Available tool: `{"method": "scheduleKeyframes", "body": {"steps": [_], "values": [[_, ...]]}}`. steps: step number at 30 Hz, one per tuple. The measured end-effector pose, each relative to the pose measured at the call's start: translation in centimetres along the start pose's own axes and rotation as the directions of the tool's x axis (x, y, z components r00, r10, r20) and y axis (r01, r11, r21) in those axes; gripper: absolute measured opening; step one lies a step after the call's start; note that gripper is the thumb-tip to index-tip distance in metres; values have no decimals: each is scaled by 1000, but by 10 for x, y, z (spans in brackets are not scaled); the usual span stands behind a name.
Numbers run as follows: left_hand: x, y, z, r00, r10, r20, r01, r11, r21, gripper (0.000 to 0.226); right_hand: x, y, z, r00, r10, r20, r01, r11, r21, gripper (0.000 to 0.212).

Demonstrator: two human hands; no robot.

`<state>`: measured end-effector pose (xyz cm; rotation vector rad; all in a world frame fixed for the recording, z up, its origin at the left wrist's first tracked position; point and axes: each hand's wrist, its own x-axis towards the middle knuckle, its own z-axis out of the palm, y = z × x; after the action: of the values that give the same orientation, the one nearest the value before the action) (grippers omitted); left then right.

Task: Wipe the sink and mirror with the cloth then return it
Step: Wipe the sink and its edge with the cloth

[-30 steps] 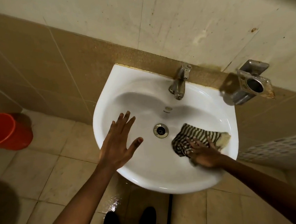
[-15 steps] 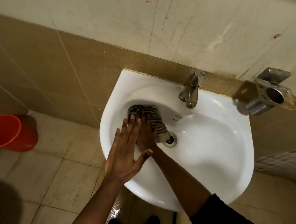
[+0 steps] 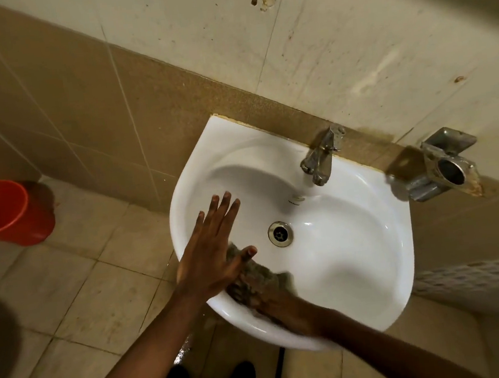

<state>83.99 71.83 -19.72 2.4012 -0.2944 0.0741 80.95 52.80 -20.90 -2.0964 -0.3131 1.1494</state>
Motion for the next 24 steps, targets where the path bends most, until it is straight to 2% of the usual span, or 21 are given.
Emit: {"method": "scheduleKeyframes", "body": {"steps": [1,2,3,4,5,6,7,9,10,11,13,15,17,20,21,23,24], "values": [[-1,0,0,1000,-4,0,4,1000,10,80,-24,20,-18,1000,3,7,-1,982,-190,60],[-2,0,0,1000,-12,7,12,1000,17,81,-46,42,-36,997,71,22,-58,926,-372,66],[-1,0,0,1000,-17,4,17,1000,23,81,-58,60,-64,995,102,-17,-90,775,-626,60],[-1,-1,1,1000,-22,0,22,999,25,81,-67,74,-92,970,240,-50,-204,677,-707,48],[0,-1,1,1000,-23,-6,24,999,26,81,-58,99,-117,966,214,-144,-241,544,-804,40],[1,-1,1,1000,-19,-8,19,999,31,81,-46,110,-139,974,126,-188,-223,394,-891,46],[1,-1,2,1000,-16,-4,16,999,30,82,-30,117,-159,985,37,-166,-170,251,-953,50],[0,-2,3,1000,-22,-8,22,1000,20,82,3,110,-179,993,31,-112,-112,-4,-994,50],[0,-2,4,1000,-25,-9,25,1000,17,82,24,105,-176,998,39,-54,-52,-55,-997,58],[-1,-3,5,1000,-27,-10,27,1000,14,82,42,81,-170,999,47,-10,-8,-57,-998,66],[0,-4,7,999,-33,-15,33,999,19,82,80,49,-153,986,-168,-6,-3,15,-1000,67],[1,-4,6,999,-43,-12,43,998,35,82,107,22,-131,937,-346,-51,-25,79,-997,60],[1,-3,6,999,-54,-7,54,997,47,82,110,7,-123,938,-342,-63,-27,109,-994,58],[-1,-3,6,999,-52,-9,53,998,45,81,88,29,-130,954,-291,-79,-63,64,-996,51],[-1,-4,7,999,-53,-9,54,997,48,81,74,49,-132,961,-263,-90,-64,104,-992,47],[-1,-4,8,999,-53,-11,54,997,63,81,39,80,-136,962,-228,-152,-71,328,-942,49],[0,-4,7,998,-55,-15,56,996,67,81,25,93,-138,963,-183,-199,-111,402,-909,54]]}}
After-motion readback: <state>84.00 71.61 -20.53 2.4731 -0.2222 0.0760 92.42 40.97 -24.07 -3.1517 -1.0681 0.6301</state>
